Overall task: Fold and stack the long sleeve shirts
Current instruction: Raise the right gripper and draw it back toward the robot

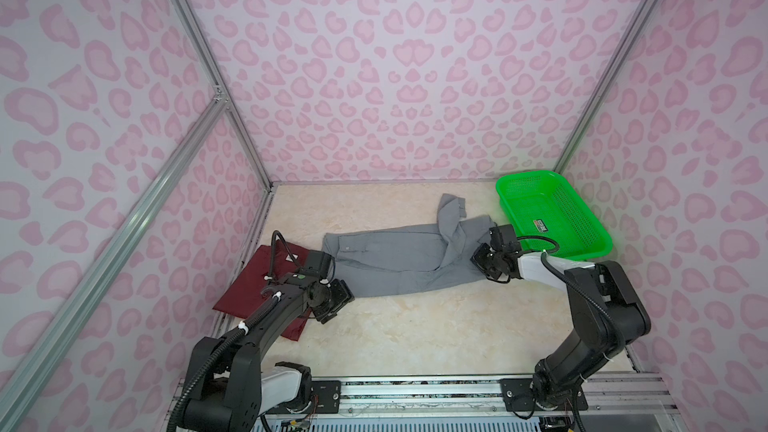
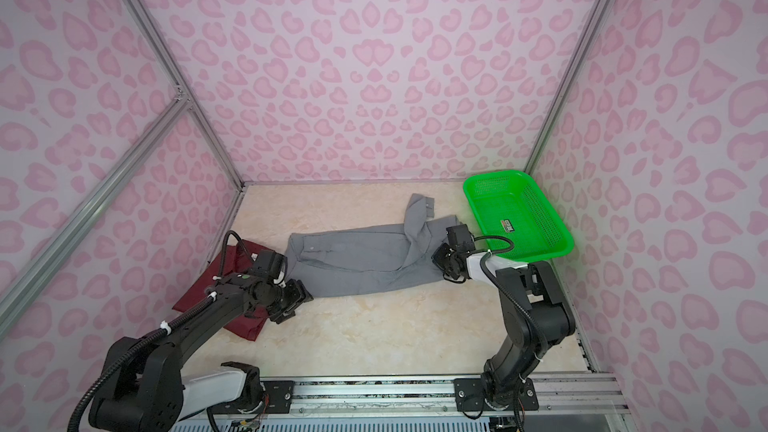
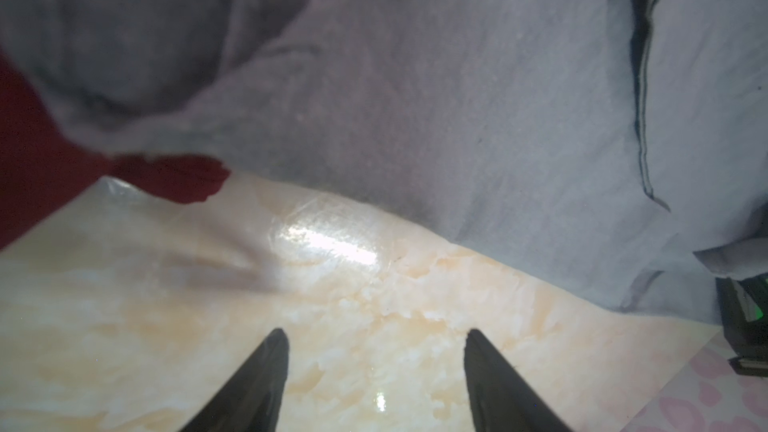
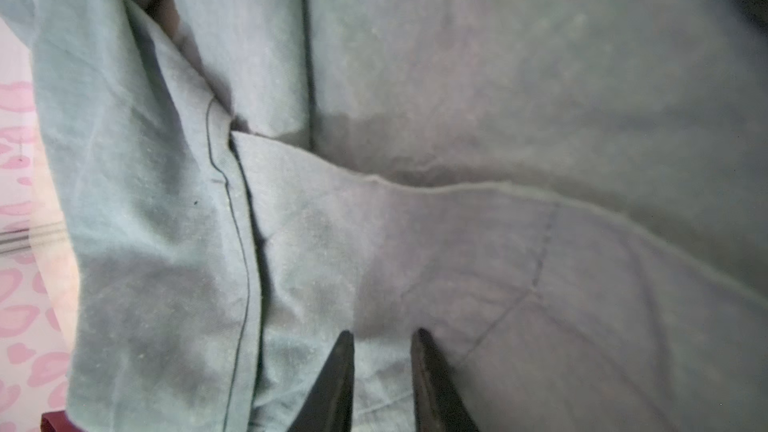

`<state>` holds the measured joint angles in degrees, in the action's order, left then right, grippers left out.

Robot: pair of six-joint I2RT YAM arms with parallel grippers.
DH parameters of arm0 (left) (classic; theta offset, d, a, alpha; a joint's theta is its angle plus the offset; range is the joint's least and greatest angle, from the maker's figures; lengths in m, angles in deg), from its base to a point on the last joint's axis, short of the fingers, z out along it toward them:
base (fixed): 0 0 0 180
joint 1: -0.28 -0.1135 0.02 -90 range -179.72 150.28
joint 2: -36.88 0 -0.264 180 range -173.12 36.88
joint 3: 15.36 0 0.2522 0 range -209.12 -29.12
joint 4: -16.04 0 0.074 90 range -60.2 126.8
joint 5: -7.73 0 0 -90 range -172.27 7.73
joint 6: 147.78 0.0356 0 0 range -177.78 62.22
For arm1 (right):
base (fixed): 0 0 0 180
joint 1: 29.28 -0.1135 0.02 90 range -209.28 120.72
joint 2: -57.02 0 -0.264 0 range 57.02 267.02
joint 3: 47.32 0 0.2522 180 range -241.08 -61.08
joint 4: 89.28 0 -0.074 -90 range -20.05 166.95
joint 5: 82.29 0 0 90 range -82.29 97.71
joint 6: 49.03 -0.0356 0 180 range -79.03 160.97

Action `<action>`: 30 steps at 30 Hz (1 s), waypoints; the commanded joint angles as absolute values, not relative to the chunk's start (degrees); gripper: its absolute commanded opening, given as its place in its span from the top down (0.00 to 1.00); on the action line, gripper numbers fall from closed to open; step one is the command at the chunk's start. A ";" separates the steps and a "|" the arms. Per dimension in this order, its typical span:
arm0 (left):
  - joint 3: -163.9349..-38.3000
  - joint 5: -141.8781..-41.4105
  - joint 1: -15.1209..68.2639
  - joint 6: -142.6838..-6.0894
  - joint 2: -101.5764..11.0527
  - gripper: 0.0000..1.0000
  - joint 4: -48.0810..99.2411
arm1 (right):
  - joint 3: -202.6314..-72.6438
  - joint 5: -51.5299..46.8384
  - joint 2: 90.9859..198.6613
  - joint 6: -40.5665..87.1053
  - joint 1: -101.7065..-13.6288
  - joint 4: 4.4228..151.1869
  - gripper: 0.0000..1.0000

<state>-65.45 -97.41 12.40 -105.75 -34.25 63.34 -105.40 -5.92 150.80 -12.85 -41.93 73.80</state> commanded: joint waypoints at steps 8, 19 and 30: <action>-62.61 -97.40 12.73 -106.47 -32.40 0.31 61.84 | -88.76 -0.48 131.09 -9.79 -44.40 64.75 0.73; -62.08 -97.55 13.11 -107.24 -31.24 0.31 61.23 | -78.09 7.00 106.87 -12.44 -51.58 55.13 0.73; -63.83 -97.21 13.58 -107.55 -29.40 0.31 62.75 | -87.93 8.51 106.09 -8.77 -52.22 48.96 0.61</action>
<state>-62.96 -97.45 13.58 -107.23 -29.92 62.66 -85.23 6.08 106.19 -11.54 -52.16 50.39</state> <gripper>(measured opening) 0.693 0.347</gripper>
